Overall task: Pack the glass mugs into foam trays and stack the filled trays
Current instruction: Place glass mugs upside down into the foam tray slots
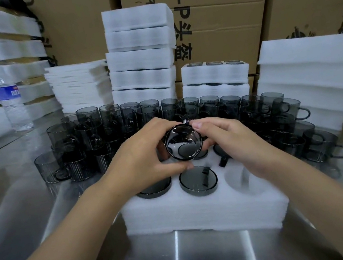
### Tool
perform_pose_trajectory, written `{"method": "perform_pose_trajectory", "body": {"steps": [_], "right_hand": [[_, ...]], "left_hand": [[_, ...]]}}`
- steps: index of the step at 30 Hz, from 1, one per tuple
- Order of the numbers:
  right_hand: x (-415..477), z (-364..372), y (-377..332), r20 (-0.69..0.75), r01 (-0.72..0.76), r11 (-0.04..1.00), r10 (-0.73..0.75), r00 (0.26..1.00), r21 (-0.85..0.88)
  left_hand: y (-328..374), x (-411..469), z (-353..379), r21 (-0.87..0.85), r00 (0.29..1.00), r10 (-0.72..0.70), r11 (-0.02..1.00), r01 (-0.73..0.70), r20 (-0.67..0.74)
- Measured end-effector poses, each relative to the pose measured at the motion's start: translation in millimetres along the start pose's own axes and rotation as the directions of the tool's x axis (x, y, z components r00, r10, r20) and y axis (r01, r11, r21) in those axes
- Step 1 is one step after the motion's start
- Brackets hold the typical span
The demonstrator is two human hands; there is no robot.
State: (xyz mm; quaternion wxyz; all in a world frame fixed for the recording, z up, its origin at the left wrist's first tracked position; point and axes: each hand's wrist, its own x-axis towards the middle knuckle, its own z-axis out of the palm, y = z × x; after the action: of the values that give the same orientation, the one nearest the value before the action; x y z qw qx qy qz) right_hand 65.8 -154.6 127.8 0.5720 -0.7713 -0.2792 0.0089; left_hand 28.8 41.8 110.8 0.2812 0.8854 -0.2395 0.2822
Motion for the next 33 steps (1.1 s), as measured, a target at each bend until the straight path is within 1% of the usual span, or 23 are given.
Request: {"method": "perform_pose_trajectory", "body": {"steps": [2, 4, 6, 9, 12, 14, 16, 24, 27, 33], "right_hand": [[0.2, 0.9, -0.6, -0.043, 0.048, 0.998, -0.046, 0.998, 0.043], [-0.9, 1.9, -1.7, -0.105, 0.128, 0.990, -0.121, 0.987, 0.054], [-3.3, 3.3, -2.4, -0.118, 0.193, 0.981, -0.193, 0.974, -0.009], [-6.2, 5.9, -2.7, -0.099, 0.245, 0.959, -0.260, 0.960, -0.139], [-4.9, 6.5, -4.7, -0.133, 0.267, 0.947, -0.292, 0.947, -0.178], [-4.5, 1.5, -6.9, -0.188, 0.247, 0.953, -0.279, 0.942, -0.178], [-5.1, -8.7, -9.5, -0.226, 0.200, 0.967, -0.232, 0.946, -0.155], [-28.2, -59.1, -0.7, -0.329, 0.056, 0.995, -0.080, 0.941, -0.082], [-35.9, -60.6, 0.2, -0.306, 0.053, 0.995, -0.076, 0.949, -0.081], [-39.9, -56.2, -7.1, -0.223, -0.009, 0.979, -0.038, 0.974, -0.206]], "left_hand": [[0.2, -0.2, -0.1, 0.006, 1.000, 0.000, 1.000, 0.000, 0.002], [0.1, -0.7, 0.3, 0.024, 1.000, -0.003, 1.000, 0.003, 0.004], [0.4, -0.9, 0.6, 0.048, 1.000, -0.015, 0.999, 0.014, 0.007], [1.5, -1.5, -0.4, 0.060, 1.000, -0.022, 0.998, 0.021, 0.022], [3.2, -2.3, -2.4, 0.047, 0.999, -0.026, 0.999, 0.024, 0.039], [3.1, -3.0, -2.3, 0.004, 0.998, -0.032, 0.999, 0.032, 0.047], [1.5, -4.0, -1.8, -0.034, 0.998, -0.041, 0.999, 0.043, 0.044], [-3.1, -2.4, 2.8, -0.014, 0.998, -0.048, 0.999, 0.049, 0.034], [-3.4, -2.8, 3.0, -0.021, 0.998, -0.050, 0.998, 0.051, 0.026], [-2.1, -3.5, 1.6, -0.001, 0.998, -0.050, 0.999, 0.050, 0.046]]}}
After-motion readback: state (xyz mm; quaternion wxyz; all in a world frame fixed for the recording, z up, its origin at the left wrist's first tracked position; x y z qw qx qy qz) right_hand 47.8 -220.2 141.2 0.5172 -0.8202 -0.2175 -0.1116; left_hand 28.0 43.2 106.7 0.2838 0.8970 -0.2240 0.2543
